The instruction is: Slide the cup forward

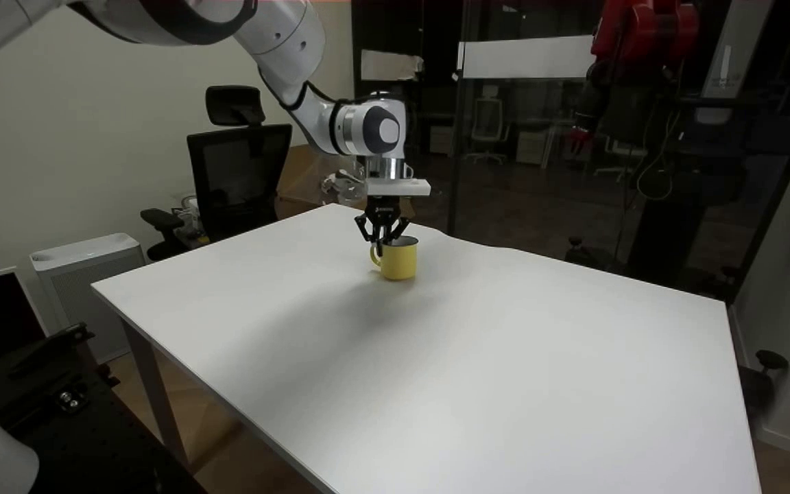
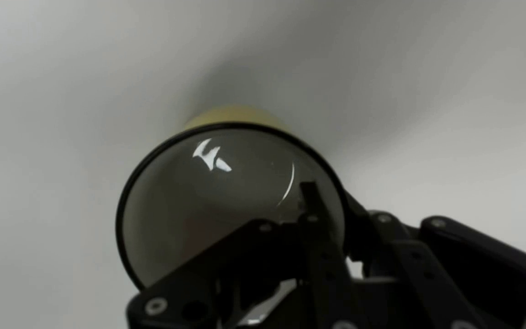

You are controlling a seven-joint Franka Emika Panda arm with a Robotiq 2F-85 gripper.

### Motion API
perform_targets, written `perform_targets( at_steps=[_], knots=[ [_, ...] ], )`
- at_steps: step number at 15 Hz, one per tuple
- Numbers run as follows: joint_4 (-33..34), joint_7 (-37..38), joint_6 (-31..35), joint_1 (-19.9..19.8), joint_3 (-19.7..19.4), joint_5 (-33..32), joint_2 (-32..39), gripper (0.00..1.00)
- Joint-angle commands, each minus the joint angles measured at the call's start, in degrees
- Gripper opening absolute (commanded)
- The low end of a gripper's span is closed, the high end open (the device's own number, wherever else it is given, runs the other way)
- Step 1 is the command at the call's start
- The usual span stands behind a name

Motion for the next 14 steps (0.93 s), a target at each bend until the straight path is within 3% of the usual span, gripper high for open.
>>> perform_targets(
  at_steps=[1,6,14],
  knots=[
    [7.96,-3.32,-2.66,1.41,0.89,-1.51,4.4,0.03],
    [10.54,-5.04,-0.03,2.33,1.51,-0.59,5.22,0.03],
    [12.4,-0.95,7.73,0.68,2.71,5.26,6.27,0.03]
  ],
)
